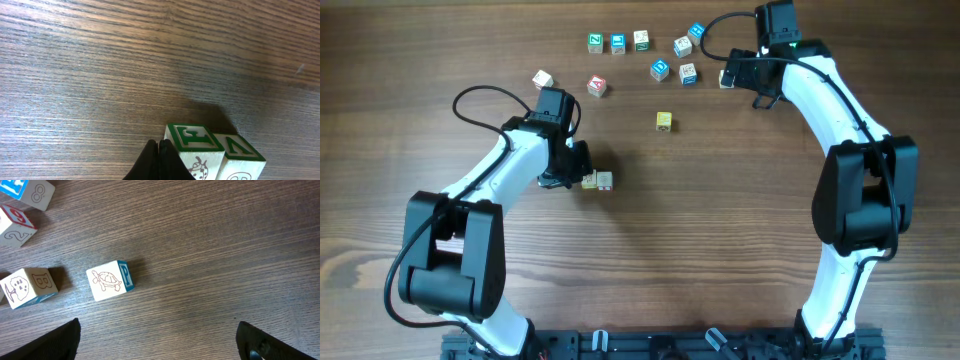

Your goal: Form a horizontal line

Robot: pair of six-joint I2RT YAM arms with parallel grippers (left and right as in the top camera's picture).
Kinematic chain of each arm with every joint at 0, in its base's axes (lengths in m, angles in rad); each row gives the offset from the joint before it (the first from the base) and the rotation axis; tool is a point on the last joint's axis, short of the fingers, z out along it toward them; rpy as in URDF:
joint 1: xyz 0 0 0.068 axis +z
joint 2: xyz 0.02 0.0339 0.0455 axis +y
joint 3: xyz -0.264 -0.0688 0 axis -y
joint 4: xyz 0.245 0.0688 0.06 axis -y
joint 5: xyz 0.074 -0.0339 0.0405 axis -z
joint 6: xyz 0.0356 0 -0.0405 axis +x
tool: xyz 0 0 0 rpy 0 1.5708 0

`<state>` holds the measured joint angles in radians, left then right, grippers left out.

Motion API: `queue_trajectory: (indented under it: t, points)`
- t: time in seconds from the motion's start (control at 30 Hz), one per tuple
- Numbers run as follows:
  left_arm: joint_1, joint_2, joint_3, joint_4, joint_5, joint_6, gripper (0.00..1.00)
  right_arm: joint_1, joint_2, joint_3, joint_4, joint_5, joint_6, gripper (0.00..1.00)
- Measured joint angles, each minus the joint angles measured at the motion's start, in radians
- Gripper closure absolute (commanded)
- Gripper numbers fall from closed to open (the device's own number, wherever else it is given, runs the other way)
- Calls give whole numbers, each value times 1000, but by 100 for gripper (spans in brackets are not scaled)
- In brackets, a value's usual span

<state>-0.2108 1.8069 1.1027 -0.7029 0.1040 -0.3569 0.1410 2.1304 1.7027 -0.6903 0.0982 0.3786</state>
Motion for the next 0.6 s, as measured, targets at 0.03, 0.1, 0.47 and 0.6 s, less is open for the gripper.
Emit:
queue_trajectory:
  t: [0.03,0.1,0.47,0.6]
  points:
    - [0,0,0,0,0,0,96,0,0,0,0,0,0,0]
    - [0,0,0,0,0,0,96,0,0,0,0,0,0,1]
    - [-1,0,-3,226,-140,0,96,0,0,0,0,0,0,0]
    - [-1,0,-3,264,-145,0,96,0,0,0,0,0,0,0]
